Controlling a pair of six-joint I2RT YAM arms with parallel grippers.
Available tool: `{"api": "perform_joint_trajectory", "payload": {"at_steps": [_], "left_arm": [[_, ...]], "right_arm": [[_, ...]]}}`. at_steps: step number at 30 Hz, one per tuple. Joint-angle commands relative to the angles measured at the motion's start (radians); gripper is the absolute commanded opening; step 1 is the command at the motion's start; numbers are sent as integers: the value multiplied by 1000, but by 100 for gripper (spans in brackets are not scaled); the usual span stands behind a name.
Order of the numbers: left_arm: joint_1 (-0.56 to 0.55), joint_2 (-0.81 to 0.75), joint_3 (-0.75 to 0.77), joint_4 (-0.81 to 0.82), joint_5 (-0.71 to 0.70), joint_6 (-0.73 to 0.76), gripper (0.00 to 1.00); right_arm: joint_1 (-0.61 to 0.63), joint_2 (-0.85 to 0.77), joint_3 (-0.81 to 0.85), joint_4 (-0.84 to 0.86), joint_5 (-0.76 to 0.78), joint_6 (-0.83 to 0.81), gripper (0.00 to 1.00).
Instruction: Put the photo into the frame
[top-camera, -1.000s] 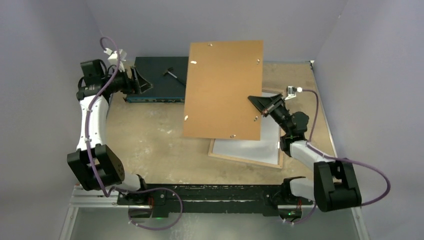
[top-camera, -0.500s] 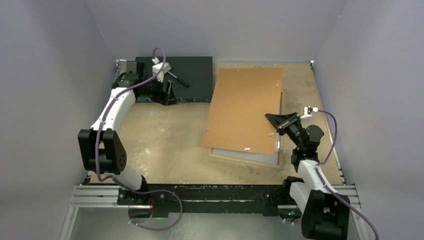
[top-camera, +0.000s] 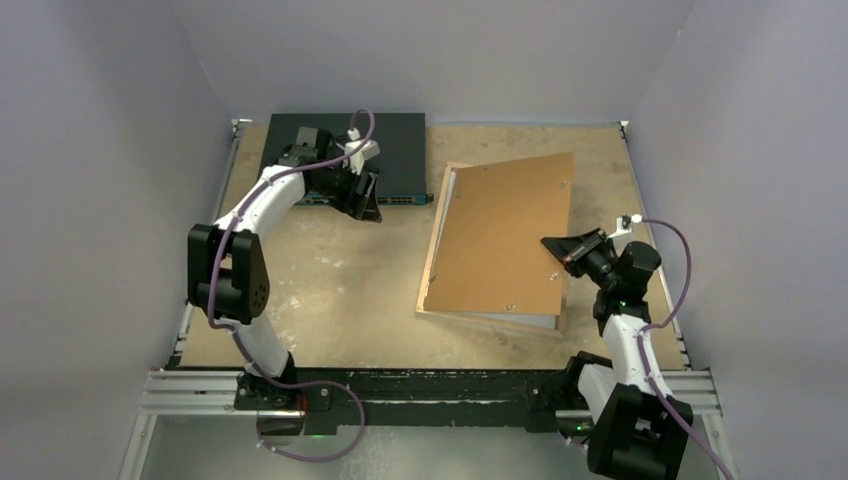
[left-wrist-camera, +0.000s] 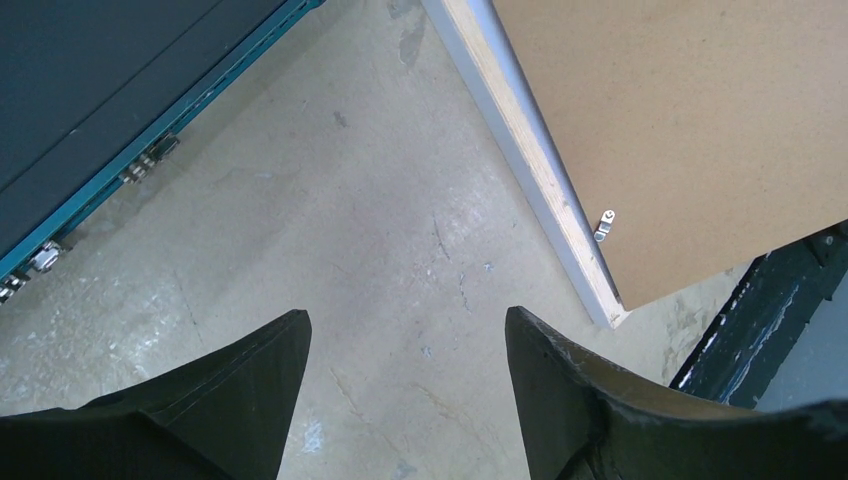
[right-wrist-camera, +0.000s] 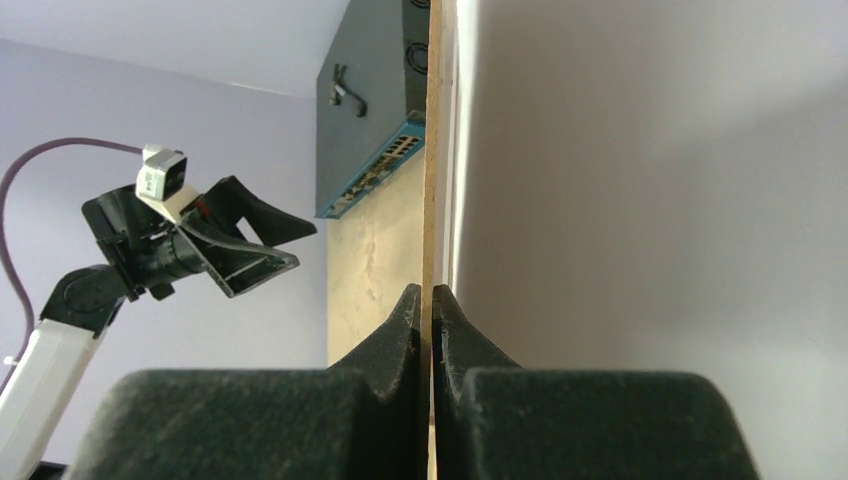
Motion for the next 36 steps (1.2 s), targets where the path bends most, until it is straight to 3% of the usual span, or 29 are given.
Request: {"api": "perform_joint_trajectory", "payload": {"at_steps": [1, 23, 36], "left_arm": [[-27, 10, 46, 32, 11, 5, 69], [-71, 44, 64, 46, -2, -26, 65], [-78, 53, 66, 40, -2, -28, 63]], "right_arm": [[-20, -10, 47, 10, -65, -40, 0], [-43, 179, 36, 324, -163, 47, 0], [-59, 210, 30, 328, -180, 43, 0]]}}
